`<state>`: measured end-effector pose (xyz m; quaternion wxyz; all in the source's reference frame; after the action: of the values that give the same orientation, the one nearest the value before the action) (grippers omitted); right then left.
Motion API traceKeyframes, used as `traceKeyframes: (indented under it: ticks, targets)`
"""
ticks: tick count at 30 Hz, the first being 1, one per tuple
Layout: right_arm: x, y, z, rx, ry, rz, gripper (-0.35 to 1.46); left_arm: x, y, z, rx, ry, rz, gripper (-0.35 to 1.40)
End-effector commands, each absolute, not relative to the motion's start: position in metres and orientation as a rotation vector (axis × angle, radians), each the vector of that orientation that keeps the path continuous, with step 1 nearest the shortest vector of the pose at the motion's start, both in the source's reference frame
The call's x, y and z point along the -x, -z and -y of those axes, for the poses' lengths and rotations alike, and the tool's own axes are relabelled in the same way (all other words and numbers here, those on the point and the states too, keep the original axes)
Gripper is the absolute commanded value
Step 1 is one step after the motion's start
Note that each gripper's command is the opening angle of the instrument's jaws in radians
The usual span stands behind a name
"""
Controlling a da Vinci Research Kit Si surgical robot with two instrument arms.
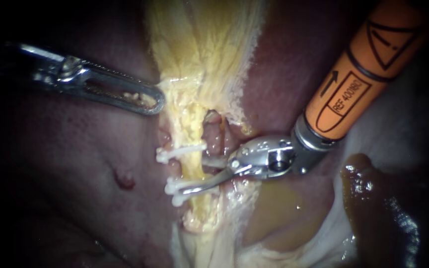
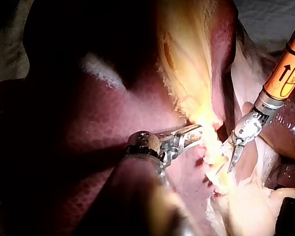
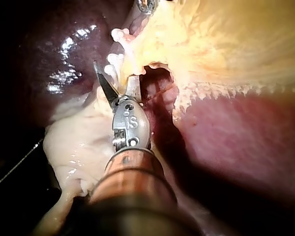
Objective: Go to the cutting position left tube
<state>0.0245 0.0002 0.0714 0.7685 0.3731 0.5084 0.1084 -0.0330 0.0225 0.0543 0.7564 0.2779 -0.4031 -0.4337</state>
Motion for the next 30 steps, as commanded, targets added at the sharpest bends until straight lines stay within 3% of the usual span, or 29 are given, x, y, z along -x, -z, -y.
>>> traceKeyframes:
  ticks: [1, 16, 30]
  targets:
    - [-0.0247, -0.0713, -0.0001, -0.816, -0.232, -1.108, 1.45, 0.033, -0.0544, -0.0225, -0.605, 0.946, 0.878, -0.35]
    - [-0.0289, -0.072, -0.0004, -0.844, -0.273, -1.142, 1.44, 0.0333, -0.0547, -0.0226, -0.605, 0.946, 0.878, -0.35]
    - [-0.0293, -0.071, -0.0004, -0.888, -0.338, -1.168, 1.44, 0.0334, -0.0547, -0.0226, -0.604, 0.946, 0.878, -0.35]
